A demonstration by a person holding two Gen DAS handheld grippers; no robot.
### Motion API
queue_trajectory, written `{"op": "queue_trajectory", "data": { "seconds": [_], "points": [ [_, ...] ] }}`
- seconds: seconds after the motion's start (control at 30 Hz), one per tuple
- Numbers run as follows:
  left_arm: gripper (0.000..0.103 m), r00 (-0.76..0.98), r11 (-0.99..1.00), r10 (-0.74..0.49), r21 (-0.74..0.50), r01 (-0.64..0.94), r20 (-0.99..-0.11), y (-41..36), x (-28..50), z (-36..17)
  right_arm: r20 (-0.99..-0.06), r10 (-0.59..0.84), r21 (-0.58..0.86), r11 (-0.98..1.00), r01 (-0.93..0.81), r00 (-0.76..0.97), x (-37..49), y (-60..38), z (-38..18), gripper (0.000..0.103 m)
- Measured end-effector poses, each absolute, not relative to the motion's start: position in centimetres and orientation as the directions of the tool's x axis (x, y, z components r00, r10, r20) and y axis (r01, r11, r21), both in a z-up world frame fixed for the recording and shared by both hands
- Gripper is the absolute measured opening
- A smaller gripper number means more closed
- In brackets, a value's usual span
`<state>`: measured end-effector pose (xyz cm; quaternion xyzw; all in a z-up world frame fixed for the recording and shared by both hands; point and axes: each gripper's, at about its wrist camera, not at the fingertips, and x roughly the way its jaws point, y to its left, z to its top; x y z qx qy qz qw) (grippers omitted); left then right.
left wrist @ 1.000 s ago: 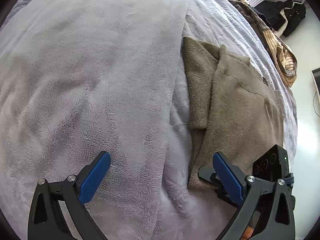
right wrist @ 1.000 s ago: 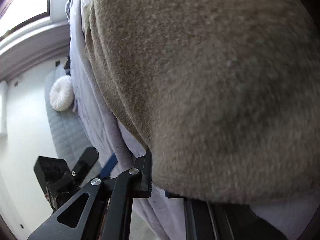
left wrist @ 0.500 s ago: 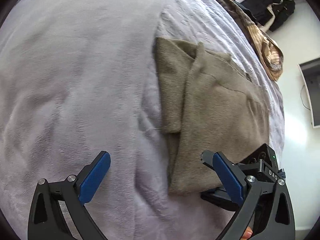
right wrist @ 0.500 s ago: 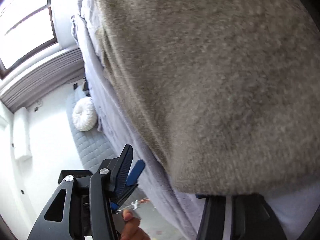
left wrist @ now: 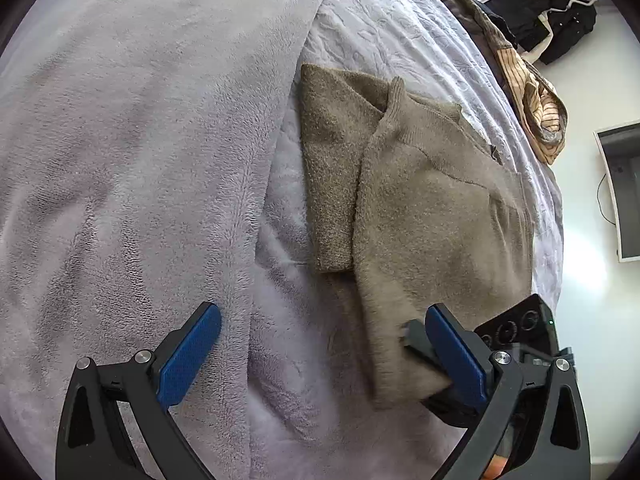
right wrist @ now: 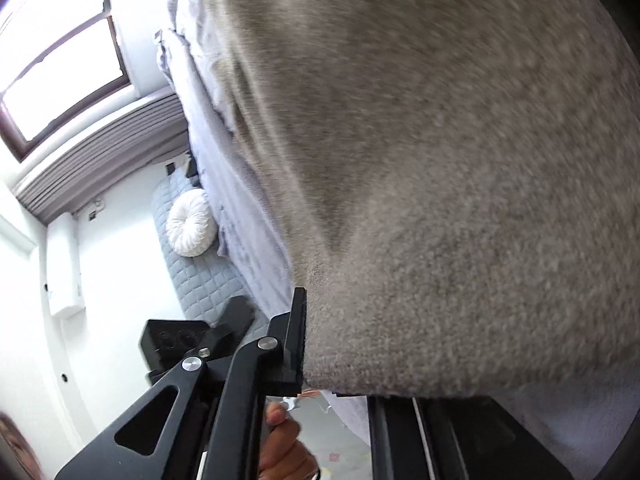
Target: Fold small clothes
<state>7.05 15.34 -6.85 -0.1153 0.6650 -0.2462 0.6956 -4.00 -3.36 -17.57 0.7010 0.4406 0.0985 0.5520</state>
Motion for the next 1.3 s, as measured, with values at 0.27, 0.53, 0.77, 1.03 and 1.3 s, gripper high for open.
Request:
{"op": "queue_trajectory", "data": {
  "seconds": [0.27,0.53,0.77,1.03,1.3],
  "points": [
    [0.102,-0.057,0.743,-0.656,-0.657,0.127,-0.753,15.1,9.5,-6.8,-0.26,0.743,0.92,-0.003,0.391,0.616,-3.0,-4.3,-15.3,0.009],
    [0.102,-0.178,0.627,-0.746,-0.767,0.139,-0.642,10.3,12.6,-8.5,-0.261,0.756,0.932,0.035,0.361,0.6,-2.2,-3.8,-13.4,0.009],
    [0.102,-0.171,0.66,-0.7,-0.72,0.215,-0.693,5.9,13.8,-7.9,-0.277,0.772,0.935,0.078,0.347,0.573,-0.7,-2.6,-12.5,0.009],
    [0.017,-0.143,0.808,-0.489,-0.509,0.296,-0.86,3.9,13.5,-8.6,-0.392,0.808,0.891,0.214,0.401,0.44,-1.8,-3.4,-11.4,0.013],
    [0.016,-0.043,0.78,-0.579,-0.569,0.258,-0.814,4.1,12.4,-4.3,-0.493,0.784,0.852,0.349,0.39,0.377,-6.3,-9.0,-8.4,0.013]
  ]
}}
